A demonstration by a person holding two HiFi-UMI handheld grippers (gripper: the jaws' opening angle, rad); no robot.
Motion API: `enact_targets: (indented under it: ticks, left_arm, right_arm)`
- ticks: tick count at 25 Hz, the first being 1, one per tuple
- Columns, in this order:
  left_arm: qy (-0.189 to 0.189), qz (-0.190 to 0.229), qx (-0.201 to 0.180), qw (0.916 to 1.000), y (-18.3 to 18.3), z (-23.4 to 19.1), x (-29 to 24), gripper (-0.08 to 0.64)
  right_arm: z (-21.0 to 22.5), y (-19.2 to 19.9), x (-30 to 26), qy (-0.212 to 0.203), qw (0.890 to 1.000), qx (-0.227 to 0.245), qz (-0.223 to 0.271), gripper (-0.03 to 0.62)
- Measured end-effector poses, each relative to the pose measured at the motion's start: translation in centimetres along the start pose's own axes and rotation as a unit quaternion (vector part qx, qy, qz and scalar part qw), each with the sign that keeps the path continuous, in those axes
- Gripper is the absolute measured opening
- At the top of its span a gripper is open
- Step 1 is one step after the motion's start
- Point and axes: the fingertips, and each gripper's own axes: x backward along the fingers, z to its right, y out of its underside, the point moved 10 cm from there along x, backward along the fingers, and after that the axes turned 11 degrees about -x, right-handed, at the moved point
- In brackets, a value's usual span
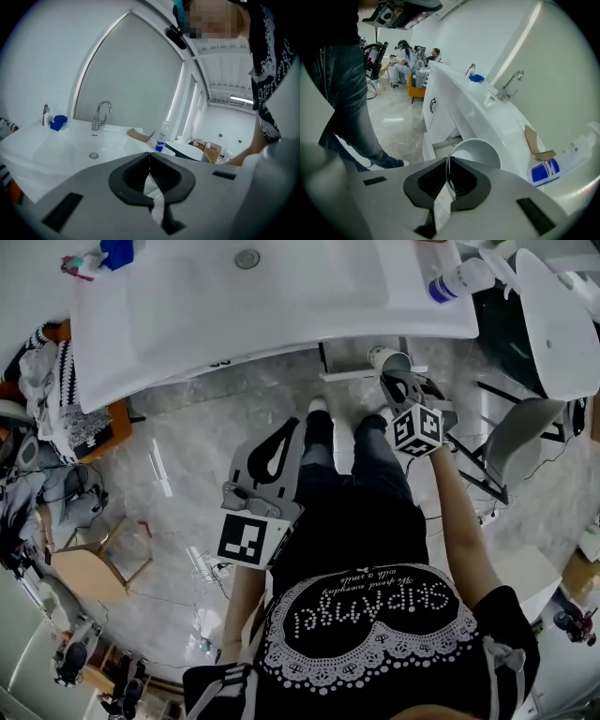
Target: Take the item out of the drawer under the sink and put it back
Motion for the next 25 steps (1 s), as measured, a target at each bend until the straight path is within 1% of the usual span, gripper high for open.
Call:
enact_targets:
  ticks: [4, 8, 13, 17, 19, 22, 25]
  left_arm:
    - [-0.003, 0.006, 0.032, 0.9995, 0.2, 0.4, -0.1, 0.006]
    - [0.002, -0.016, 0.044, 0.9989, 1.6, 0.1, -0.1, 0.006]
    - [-0.022, -0.026, 0.059, 0.9977, 2.7, -0.1, 0.0, 0.006]
    - [-0.042, -0.029, 0.064, 0.9966, 3.3, -0.3, 0.6, 0.006]
    - [-0.049, -0.027, 0.058, 0.9968, 3.3, -0.2, 0.9, 0.006]
    - [-0.049, -0.03, 0.041, 0.9975, 3.3, 0.0, 1.1, 0.006]
    - [-0.049, -0.034, 0.045, 0.9972, 3.6, 0.1, 1.0, 0.006]
  right_arm:
    - [0.4, 0.7, -2.3, -0.012, 1.0, -0.001, -0.021, 0.025]
    - [0.7, 1.0, -5.5, -0.023, 0.999, -0.015, -0.033, 0.025]
    - [1.4, 1.2, -8.3, -0.038, 0.998, -0.021, -0.045, 0.025]
    - [1.3, 0.9, -10.1, -0.049, 0.997, -0.018, -0.054, 0.025]
    - [1.4, 0.9, -10.9, -0.053, 0.997, -0.023, -0.059, 0.025]
    - [1.7, 1.2, -11.8, -0.059, 0.996, -0.025, -0.069, 0.025]
    - [2.0, 1.4, -12.7, -0.065, 0.995, -0.017, -0.079, 0.025]
